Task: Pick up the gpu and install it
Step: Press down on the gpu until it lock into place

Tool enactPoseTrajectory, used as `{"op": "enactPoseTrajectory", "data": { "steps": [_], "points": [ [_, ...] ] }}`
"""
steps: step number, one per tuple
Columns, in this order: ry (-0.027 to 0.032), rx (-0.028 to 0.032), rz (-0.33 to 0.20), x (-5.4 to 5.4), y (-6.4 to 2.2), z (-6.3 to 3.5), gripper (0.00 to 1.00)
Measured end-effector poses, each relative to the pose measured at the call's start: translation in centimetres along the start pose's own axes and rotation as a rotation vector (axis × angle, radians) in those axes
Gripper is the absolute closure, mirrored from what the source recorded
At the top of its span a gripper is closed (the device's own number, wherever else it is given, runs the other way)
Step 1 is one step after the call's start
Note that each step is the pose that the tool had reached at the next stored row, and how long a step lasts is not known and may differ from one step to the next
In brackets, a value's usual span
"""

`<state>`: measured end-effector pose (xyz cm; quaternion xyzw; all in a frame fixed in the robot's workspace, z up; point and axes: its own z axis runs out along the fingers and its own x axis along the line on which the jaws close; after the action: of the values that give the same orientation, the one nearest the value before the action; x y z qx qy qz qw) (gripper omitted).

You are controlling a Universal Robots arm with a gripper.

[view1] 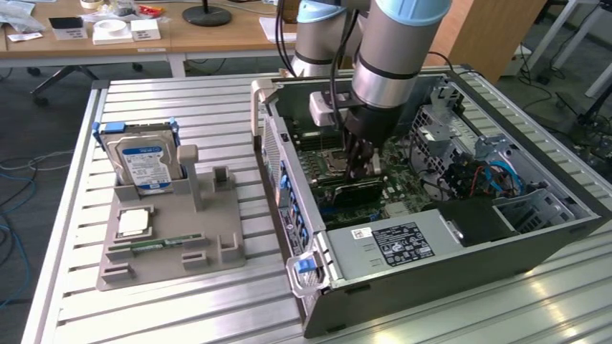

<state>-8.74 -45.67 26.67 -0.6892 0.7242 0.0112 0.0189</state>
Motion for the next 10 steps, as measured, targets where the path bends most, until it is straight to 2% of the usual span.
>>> {"op": "enactPoseTrajectory", "data": {
  "steps": [10],
  "points": [
    [0.0009,-0.0002,0.000,0.03,0.00,0.40,0.89]
  ]
}}
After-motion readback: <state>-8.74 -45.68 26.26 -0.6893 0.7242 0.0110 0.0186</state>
